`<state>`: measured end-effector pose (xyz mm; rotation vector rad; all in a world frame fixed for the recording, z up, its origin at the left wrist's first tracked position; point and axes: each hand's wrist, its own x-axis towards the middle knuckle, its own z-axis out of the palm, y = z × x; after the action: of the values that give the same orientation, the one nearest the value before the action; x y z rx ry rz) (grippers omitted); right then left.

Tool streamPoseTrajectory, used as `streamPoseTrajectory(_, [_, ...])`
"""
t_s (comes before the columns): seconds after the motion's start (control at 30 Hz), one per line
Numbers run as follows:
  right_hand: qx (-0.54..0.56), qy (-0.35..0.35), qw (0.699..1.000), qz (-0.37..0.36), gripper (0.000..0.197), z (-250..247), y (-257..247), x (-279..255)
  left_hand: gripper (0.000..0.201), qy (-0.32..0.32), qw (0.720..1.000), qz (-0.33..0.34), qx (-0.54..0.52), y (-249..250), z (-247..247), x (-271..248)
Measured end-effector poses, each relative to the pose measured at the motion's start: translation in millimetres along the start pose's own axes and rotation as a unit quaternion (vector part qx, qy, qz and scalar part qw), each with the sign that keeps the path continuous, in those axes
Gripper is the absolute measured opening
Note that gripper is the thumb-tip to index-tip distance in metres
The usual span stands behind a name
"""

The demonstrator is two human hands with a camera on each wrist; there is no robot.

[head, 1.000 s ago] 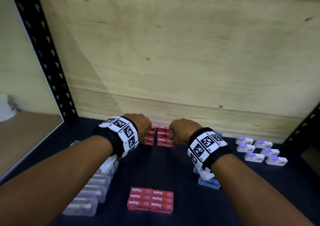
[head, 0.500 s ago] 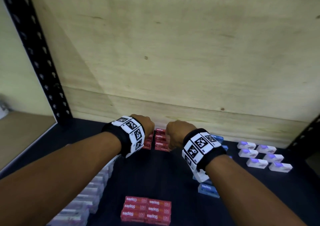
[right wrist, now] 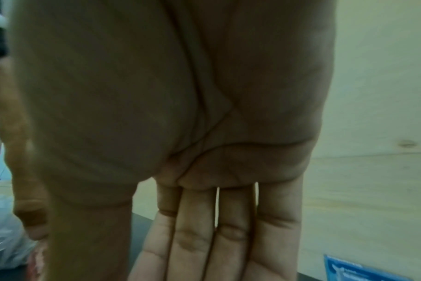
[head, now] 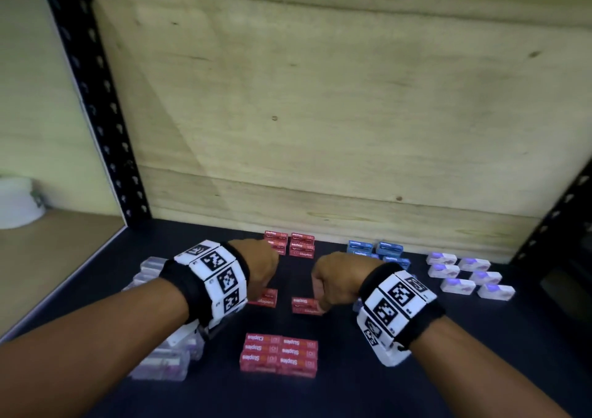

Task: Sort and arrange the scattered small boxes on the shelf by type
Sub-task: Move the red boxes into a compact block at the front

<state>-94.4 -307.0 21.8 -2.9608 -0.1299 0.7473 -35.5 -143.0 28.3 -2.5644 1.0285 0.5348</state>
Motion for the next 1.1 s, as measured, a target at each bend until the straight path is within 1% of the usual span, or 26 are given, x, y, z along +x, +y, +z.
streamPoseTrajectory(0.07, [0.003, -0.007, 1.000, 0.002, 0.017, 6.8, -3.1, -7.1, 0.015, 0.005, 1.000, -0.007, -0.006, 2.8, 11.0, -8.1])
streamPoseTrajectory(0.23, [0.013, -0.011, 1.000, 0.006, 0.016, 17.8, -9.5, -23.2, 0.013, -0.004, 1.000, -0.002, 0.017, 10.8, 28.9, -23.7])
streamPoseTrajectory(0.4, [0.034, -0.015, 0.999, 0.010, 0.017, 22.1, -12.7, -32.5, 0.015, -0.008, 1.000, 0.008, -0.014, 12.4, 34.5, -29.9])
streamPoseTrajectory(0.57, [0.038, -0.025, 0.999, 0.013, 0.021, 24.2, -14.9, -40.2, 0.018, -0.003, 0.998, 0.026, -0.048, 11.5, 36.1, -38.9])
streamPoseTrajectory(0.6, [0.040, -0.030, 0.999, 0.014, 0.024, 23.9, -15.2, -41.7, 0.022, -0.009, 0.998, 0.030, -0.056, 10.9, 35.7, -41.8])
streamPoseTrajectory(0.63, [0.044, -0.039, 0.998, 0.013, 0.028, 23.3, -15.5, -42.8, 0.030, -0.020, 0.997, 0.035, -0.064, 9.6, 35.8, -43.3])
streamPoseTrajectory(0.73, [0.063, -0.074, 0.995, 0.008, 0.050, 23.0, -16.4, -45.3, 0.069, -0.077, 0.991, 0.054, -0.092, 6.2, 34.3, -46.9])
streamPoseTrajectory(0.77, [0.070, -0.085, 0.994, 0.009, 0.058, 23.3, -17.3, -46.5, 0.078, -0.091, 0.989, 0.062, -0.096, 6.1, 33.4, -48.2])
streamPoseTrajectory(0.83, [0.072, -0.097, 0.993, 0.007, 0.068, 25.5, -19.8, -48.0, 0.086, -0.100, 0.988, 0.072, -0.097, 8.3, 33.9, -49.2])
streamPoseTrajectory(0.9, [0.062, -0.098, 0.993, 0.000, 0.069, 29.2, -23.8, -48.1, 0.084, -0.092, 0.989, 0.075, -0.094, 11.1, 37.6, -49.0])
streamPoseTrajectory(1.0, [0.039, -0.080, 0.996, -0.008, 0.065, 35.3, -29.8, -46.1, 0.077, -0.077, 0.992, 0.065, -0.076, 15.0, 45.0, -47.3])
streamPoseTrajectory(1.1, [0.020, -0.069, 0.997, -0.014, 0.063, 39.1, -35.6, -44.3, 0.074, -0.066, 0.993, 0.064, -0.078, 17.8, 46.9, -46.1])
